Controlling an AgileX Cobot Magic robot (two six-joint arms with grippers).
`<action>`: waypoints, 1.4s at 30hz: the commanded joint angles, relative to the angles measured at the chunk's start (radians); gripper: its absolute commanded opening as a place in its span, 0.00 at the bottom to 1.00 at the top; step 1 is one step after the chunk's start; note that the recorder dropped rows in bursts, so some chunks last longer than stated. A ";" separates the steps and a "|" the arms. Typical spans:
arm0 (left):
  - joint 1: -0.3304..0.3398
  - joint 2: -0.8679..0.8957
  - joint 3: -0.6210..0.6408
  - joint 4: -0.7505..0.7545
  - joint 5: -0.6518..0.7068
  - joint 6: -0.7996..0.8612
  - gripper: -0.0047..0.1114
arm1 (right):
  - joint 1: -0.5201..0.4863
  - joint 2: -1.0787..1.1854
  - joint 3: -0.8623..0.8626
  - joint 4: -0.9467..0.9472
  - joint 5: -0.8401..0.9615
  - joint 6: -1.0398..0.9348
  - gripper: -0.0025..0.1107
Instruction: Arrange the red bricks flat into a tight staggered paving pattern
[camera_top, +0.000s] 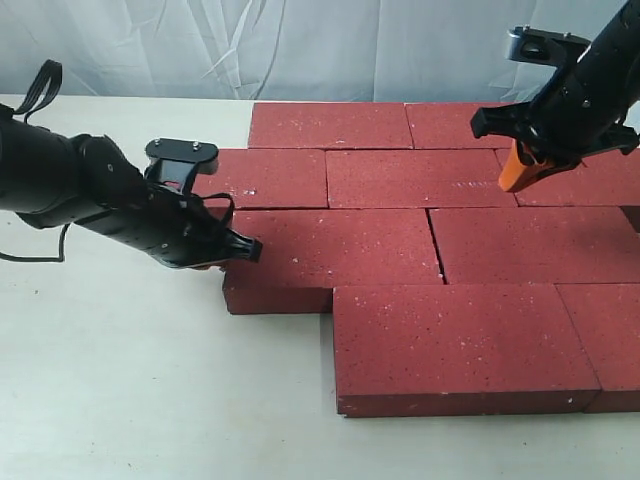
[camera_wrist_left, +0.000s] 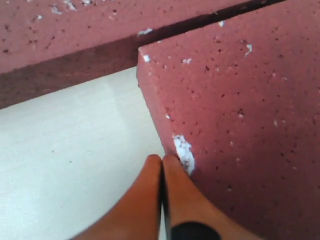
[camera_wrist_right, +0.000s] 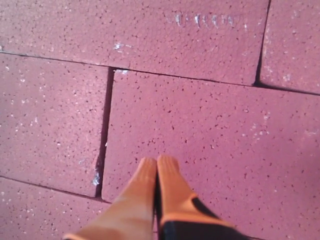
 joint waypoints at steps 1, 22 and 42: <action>-0.024 -0.007 0.003 -0.007 -0.018 -0.004 0.04 | -0.002 -0.011 0.003 0.008 -0.008 -0.008 0.01; 0.275 -0.150 0.125 0.029 0.156 -0.008 0.04 | -0.002 -0.382 0.203 -0.076 -0.033 -0.014 0.01; 0.275 -0.657 0.269 0.073 0.228 -0.069 0.04 | -0.002 -1.023 0.490 -0.076 -0.104 0.004 0.01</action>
